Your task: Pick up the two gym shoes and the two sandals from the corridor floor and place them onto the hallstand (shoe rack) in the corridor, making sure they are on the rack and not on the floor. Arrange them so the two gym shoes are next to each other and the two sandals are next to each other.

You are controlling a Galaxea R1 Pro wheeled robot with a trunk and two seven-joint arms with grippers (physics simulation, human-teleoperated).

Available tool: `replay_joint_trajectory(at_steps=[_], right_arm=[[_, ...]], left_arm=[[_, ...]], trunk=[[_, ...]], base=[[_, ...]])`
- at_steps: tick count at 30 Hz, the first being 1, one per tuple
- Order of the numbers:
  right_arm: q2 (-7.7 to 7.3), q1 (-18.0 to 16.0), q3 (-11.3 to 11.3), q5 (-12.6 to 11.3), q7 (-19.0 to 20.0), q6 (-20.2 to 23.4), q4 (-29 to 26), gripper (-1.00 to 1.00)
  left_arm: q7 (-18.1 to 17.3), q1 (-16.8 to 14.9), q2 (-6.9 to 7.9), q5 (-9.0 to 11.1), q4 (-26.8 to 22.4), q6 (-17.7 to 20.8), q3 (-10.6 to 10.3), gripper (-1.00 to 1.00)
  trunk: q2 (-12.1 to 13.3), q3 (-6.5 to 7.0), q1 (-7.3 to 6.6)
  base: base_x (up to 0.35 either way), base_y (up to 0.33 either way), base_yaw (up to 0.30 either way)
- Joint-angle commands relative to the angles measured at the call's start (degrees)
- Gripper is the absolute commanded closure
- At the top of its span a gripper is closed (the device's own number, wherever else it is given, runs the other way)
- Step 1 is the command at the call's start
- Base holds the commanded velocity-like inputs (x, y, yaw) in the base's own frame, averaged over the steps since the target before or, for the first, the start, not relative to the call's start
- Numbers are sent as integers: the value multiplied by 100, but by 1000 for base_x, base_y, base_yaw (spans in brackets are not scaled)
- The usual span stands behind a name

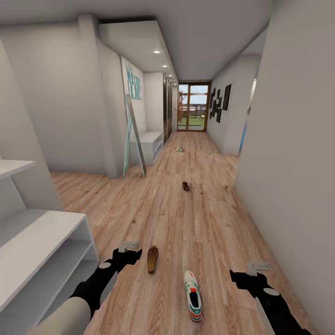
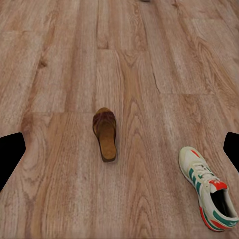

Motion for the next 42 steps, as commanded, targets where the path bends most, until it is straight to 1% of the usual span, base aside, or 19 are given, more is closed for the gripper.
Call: replay_joint_trajectory(at_steps=[1,42], right_arm=[[-1,-2,3,0,0,30,-8,-100],[8,-5,-6,-1,-3,25,-15,-100]], left_arm=[[-9,-1,1,3,-4,8,-6,-100],[-19,4,-5,3,-4,0,-6,-100]], trunk=[[-45,-28,22],[-1689,-772,923]], base=[[0,0,0],[0,0,0]])
